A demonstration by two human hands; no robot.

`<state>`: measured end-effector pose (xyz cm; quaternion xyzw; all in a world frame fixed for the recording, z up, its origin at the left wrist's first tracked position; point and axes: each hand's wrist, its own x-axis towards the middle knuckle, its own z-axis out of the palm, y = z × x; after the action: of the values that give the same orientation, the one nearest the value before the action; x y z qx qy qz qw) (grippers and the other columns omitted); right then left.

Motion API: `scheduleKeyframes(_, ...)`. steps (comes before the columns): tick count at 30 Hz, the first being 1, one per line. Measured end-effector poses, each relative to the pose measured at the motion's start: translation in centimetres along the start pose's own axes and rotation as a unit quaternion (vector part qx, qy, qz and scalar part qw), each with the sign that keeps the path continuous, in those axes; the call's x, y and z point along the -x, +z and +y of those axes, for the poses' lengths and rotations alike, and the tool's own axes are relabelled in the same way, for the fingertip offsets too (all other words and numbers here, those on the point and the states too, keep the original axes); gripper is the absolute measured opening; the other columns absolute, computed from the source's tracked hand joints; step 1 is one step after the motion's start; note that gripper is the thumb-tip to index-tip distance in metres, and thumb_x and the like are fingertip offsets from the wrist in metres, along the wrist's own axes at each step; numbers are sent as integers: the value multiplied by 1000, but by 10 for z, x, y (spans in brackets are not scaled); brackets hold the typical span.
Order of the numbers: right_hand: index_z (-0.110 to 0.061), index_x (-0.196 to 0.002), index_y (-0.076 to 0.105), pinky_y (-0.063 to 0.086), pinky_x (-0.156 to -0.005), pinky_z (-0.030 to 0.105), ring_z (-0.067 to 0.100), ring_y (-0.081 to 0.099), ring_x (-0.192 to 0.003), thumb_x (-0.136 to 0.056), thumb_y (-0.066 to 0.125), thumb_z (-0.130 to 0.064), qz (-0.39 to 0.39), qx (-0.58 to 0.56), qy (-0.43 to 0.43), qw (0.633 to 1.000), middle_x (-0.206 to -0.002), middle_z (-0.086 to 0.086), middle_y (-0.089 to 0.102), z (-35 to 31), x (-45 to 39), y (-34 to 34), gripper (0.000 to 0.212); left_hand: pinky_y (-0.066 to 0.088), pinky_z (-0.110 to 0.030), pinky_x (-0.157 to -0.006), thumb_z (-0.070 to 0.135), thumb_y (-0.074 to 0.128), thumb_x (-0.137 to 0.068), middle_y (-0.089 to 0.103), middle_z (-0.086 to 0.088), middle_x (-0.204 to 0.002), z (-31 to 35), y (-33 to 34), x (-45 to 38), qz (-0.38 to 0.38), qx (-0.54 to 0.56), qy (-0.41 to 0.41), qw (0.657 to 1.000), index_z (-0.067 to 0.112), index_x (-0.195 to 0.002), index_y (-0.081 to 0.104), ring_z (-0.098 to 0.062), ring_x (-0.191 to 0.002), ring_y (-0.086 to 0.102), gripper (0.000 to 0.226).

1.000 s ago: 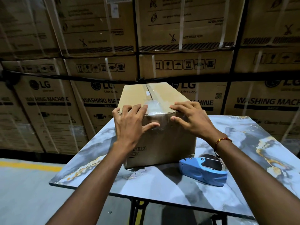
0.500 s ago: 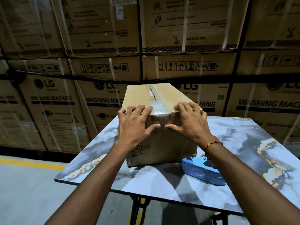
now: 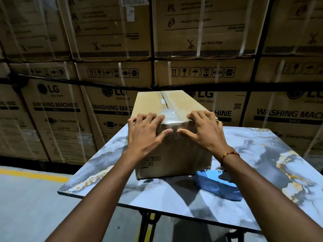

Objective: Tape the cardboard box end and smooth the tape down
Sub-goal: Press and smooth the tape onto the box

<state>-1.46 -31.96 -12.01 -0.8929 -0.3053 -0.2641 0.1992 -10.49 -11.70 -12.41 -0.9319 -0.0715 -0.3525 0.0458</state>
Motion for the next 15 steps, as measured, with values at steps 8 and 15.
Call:
scheduleKeyframes(8, -30, -129, 58, 42, -94, 50, 27, 34, -135, -87, 60, -59, -25, -60, 0, 998, -142, -9, 55, 6, -4, -8, 51, 23, -40, -93, 59, 32, -94, 56, 12, -131, 4, -2, 1, 8, 31, -13, 999, 41, -130, 52, -20, -121, 43, 46)
scheduleKeyframes(15, -31, -128, 56, 42, -91, 48, 24, 32, -135, -89, 55, -62, -31, -50, 12, 998, -142, -8, 53, 3, -2, -11, 50, 23, -39, -90, 67, 33, -90, 59, 12, -126, 10, -2, -1, 14, 50, -49, 997, 41, -121, 58, -19, -117, 44, 47)
